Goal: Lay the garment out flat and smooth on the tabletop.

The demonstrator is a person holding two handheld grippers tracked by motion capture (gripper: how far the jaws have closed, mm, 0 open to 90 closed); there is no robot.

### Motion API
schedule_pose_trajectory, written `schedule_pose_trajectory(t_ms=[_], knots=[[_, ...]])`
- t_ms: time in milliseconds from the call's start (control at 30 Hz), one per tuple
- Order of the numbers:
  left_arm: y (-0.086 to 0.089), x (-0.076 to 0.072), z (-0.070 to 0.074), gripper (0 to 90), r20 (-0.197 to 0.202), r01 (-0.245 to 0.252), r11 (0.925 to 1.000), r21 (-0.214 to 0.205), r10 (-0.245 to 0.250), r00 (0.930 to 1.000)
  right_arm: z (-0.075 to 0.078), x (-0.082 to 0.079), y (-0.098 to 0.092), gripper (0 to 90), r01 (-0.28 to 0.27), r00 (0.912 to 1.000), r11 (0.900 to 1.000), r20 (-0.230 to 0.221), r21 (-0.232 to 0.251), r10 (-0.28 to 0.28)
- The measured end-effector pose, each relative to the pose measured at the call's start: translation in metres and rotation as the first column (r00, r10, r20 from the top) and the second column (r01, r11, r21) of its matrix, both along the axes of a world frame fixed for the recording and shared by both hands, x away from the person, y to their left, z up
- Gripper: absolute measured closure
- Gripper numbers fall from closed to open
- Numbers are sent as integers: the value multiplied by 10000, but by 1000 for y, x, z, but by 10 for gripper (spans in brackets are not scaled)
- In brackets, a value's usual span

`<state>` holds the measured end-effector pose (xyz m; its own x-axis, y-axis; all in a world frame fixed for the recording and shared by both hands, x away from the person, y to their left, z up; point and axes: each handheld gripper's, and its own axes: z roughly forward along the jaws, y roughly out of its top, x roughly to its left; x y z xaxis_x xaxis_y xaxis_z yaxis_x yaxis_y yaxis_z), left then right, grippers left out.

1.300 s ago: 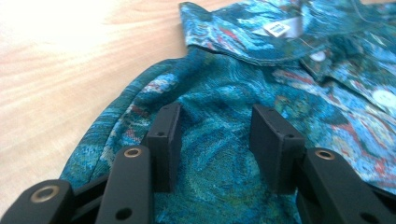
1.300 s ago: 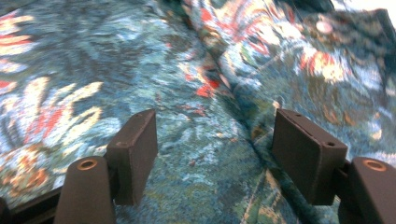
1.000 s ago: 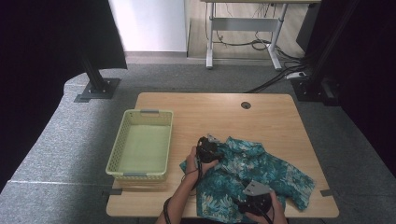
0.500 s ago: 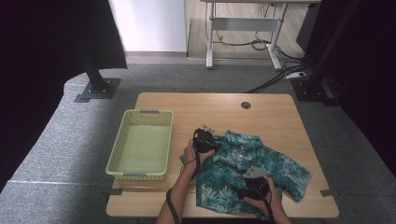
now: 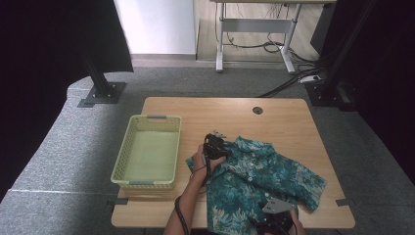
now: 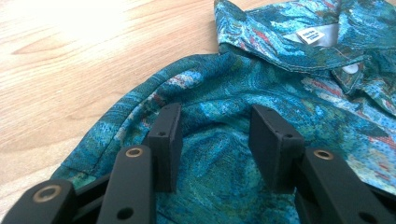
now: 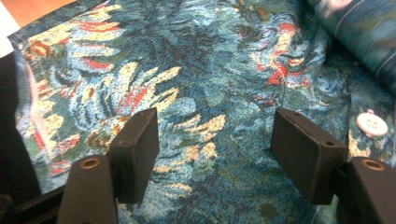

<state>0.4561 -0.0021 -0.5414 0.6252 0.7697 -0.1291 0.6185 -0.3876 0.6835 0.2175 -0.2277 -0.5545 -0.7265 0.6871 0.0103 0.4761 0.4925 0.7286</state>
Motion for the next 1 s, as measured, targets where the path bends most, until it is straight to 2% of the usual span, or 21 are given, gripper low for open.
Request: schedule_pose_trajectory(t_ms=[133,200,267,367,467,567,667,800,933,1000], knots=[[2,0,2,545,-128,-296,9993,234,299,9995,2,-6,1,321,-126,9996,9999,-237,-67,124],[3,-1,6,519,-314,-115,9989,447,129,9994,5,-1,-3,329,38,9984,9992,-559,405,-15],[6,-7,12,511,-192,68,9994,343,-61,9998,10,5,-10,330,443,9982,9959,-441,786,-410],[7,-24,24,508,253,504,9987,123,-507,9984,18,14,-21,327,991,9949,9914,-257,854,-973],[5,-46,32,498,449,867,9962,126,-872,9952,18,19,-30,321,1512,9885,9859,-100,717,-1509],[-1,-72,30,493,779,1336,9907,248,-1352,9878,17,23,-37,317,1781,9840,9817,-59,672,-1781],[-4,-94,25,490,982,1682,9856,189,-1692,9807,12,28,-40,315,1940,9810,9800,-185,451,-1934],[-4,-120,18,488,989,1961,9801,-300,-1923,9763,6,34,-38,315,1959,9803,9805,-295,166,-1954],[-1,-136,11,484,906,2141,9755,-506,-2090,9737,3,36,-35,309,1824,9826,9832,-342,-26,-1823],[0,-141,7,484,825,2198,9745,-456,-2156,9730,4,37,-34,309,1801,9829,9836,-361,-106,-1804]])
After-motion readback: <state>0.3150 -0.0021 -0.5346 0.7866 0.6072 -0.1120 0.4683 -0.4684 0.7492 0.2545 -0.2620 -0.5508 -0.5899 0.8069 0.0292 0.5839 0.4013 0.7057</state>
